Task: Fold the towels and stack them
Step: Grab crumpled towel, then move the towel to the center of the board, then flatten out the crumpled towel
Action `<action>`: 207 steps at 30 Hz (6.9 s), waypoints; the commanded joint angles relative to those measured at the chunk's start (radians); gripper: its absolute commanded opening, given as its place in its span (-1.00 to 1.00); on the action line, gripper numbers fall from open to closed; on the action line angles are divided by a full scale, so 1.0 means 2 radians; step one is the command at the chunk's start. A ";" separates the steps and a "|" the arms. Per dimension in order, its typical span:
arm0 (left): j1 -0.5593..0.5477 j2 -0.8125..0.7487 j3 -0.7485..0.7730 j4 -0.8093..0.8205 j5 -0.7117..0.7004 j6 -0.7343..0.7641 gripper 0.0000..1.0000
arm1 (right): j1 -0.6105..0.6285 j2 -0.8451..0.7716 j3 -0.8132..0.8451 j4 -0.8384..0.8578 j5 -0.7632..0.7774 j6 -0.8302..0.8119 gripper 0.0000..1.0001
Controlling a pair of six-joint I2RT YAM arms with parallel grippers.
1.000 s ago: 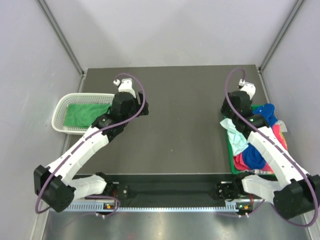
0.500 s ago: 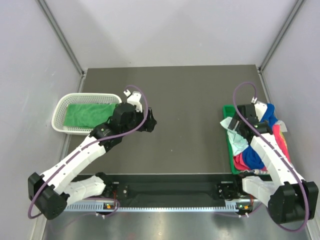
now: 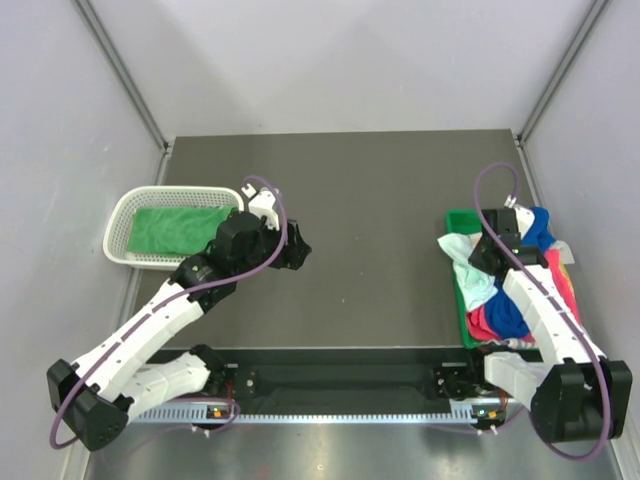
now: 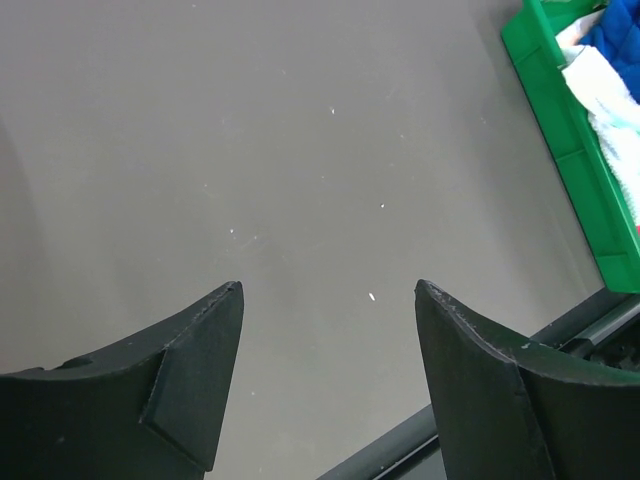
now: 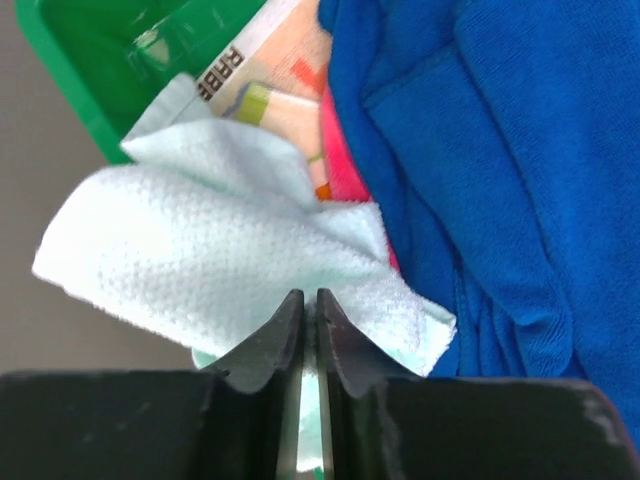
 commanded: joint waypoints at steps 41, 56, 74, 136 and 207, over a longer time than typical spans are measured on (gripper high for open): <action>0.035 0.015 0.125 0.000 -0.196 -0.002 0.36 | 0.262 0.211 0.556 0.056 -0.093 -0.065 -0.99; 0.148 0.050 0.163 0.004 -0.089 -0.019 0.31 | 0.230 0.371 0.795 0.065 -0.117 -0.130 -1.00; 0.150 0.067 0.036 0.074 -0.053 -0.077 0.33 | 0.455 0.070 0.049 0.253 -0.102 0.011 -1.00; 0.114 0.546 0.283 0.105 -0.078 -0.087 -1.00 | 0.202 0.431 0.223 0.298 -0.158 -0.055 -0.38; 0.136 0.243 0.036 0.031 -0.021 -0.039 -1.00 | 0.322 0.300 0.121 0.328 -0.032 -0.002 -0.10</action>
